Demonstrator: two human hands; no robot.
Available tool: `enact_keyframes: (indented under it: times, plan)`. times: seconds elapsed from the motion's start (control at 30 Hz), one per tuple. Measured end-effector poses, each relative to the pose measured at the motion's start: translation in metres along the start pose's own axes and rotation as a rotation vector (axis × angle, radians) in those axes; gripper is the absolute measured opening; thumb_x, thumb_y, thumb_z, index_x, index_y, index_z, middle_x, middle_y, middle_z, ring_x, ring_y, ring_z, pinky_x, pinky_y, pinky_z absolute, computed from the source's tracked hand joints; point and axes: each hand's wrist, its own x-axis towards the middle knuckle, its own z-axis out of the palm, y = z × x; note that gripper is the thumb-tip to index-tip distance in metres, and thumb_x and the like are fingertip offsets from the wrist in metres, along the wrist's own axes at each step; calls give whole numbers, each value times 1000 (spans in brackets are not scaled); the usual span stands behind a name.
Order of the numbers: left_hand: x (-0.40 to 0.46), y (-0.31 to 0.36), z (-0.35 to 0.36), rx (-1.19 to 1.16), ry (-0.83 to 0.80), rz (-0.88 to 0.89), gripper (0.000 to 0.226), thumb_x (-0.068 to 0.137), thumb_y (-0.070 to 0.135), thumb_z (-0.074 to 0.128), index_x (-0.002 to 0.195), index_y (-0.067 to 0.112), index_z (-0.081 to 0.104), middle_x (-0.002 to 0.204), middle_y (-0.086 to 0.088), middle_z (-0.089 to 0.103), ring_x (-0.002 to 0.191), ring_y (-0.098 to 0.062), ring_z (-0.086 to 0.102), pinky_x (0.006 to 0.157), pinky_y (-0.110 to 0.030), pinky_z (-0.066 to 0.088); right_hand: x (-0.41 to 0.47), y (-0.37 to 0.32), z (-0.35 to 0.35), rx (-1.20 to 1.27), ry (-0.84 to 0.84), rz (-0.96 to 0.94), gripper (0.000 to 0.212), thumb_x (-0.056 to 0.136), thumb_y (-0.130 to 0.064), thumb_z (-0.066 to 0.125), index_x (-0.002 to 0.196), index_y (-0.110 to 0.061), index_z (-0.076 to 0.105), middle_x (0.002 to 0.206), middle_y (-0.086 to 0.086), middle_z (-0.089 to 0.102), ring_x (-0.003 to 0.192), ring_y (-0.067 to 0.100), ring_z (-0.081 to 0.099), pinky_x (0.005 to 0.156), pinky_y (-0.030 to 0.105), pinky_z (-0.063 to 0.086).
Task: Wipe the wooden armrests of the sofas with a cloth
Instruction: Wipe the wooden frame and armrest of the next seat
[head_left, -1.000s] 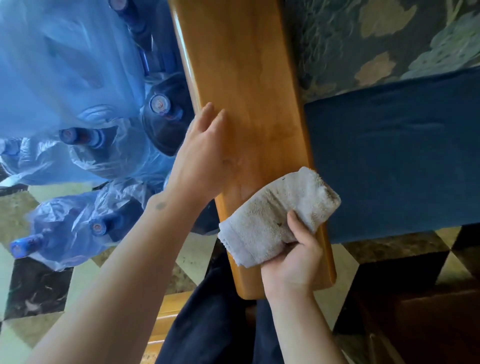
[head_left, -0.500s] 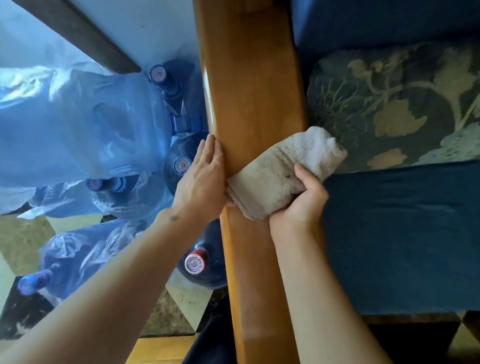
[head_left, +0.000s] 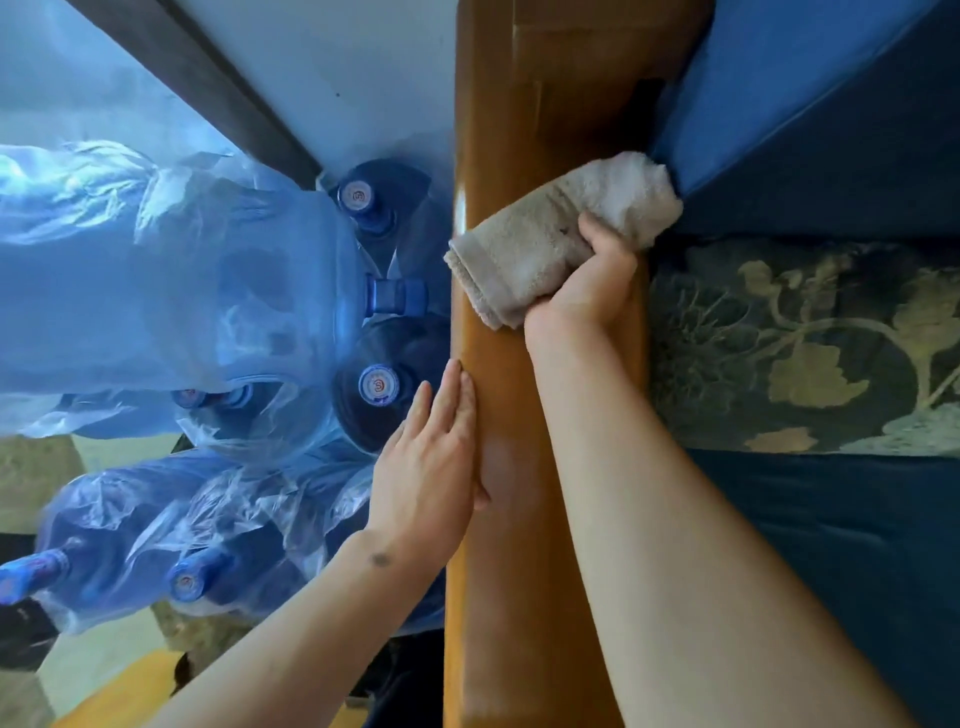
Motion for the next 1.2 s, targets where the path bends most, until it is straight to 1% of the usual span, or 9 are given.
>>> enact_keyframes:
  times: [0.13, 0.27, 0.4, 0.5, 0.6, 0.73, 0.93, 1.07, 1.2]
  plan:
    - [-5, -1, 2, -36, 34, 14, 131, 80, 34, 84, 147, 26, -29, 159, 10, -35, 158, -25, -11, 125, -41, 20, 17, -9, 33, -479, 0, -351, 13, 93, -17, 63, 102, -14, 71, 103, 3, 75, 94, 22, 72, 81, 38, 61]
    - [-7, 0, 0, -31, 81, 35, 130, 78, 26, 86, 159, 23, -16, 163, 10, -29, 159, -26, -1, 120, -44, 32, 33, -42, 37, -1150, -250, -520, 27, 86, -17, 56, 60, -22, 50, 64, -6, 57, 66, 16, 60, 65, 33, 49]
    - [-7, 0, -1, 3, 57, 23, 129, 78, 26, 88, 163, 20, -9, 171, 6, -17, 159, -28, -3, 122, -47, 30, 26, -51, 43, -1714, -425, -576, 17, 89, -20, 50, 74, -22, 55, 88, 2, 59, 91, 25, 58, 78, 32, 43]
    - [-10, 5, -1, 45, 60, -2, 132, 75, 31, 89, 163, 16, -7, 173, -2, -9, 159, -32, 0, 124, -47, 26, 5, -31, 33, -1911, -475, -650, 30, 93, -26, 48, 114, -22, 68, 124, 7, 61, 119, 32, 57, 100, 48, 48]
    - [-16, 6, -1, -9, 100, -63, 130, 70, 32, 92, 164, 13, 5, 173, -8, 7, 157, -33, 14, 116, -49, 36, -2, -18, 3, -1937, -556, -811, 45, 93, -18, 49, 136, -24, 64, 154, 2, 45, 144, 32, 36, 120, 51, 29]
    - [-31, -2, 15, -145, 164, -97, 117, 78, 35, 88, 162, 8, 11, 166, -8, 26, 148, -32, 35, 107, -48, 44, -11, -10, -44, -1949, -613, -725, 63, 96, -16, 49, 155, -34, 39, 171, 0, 27, 159, 36, 16, 128, 57, 16]
    - [-84, -4, 63, -159, 369, 118, 102, 85, 5, 72, 163, 9, 5, 166, -11, 25, 143, -30, 40, 102, -42, 49, -51, 6, -106, -1895, -734, -723, 47, 81, -3, 51, 118, -30, 59, 168, 5, 36, 157, 36, 22, 128, 47, 9]
    - [-143, -11, 106, -310, 297, 27, 104, 87, 7, 73, 163, 13, 2, 166, -7, 23, 149, -26, 29, 114, -38, 37, -76, 22, -166, -1830, -845, -711, 43, 74, 5, 50, 98, -29, 59, 164, -1, 44, 159, 18, 23, 131, 41, 1]
    - [-189, -18, 134, -373, 296, 85, 73, 87, 0, 55, 156, 12, 36, 154, -8, 44, 138, -23, 41, 110, -29, 37, -91, 39, -214, -1768, -823, -779, 43, 76, 5, 53, 102, -26, 68, 159, -7, 50, 157, 18, 26, 130, 41, 3]
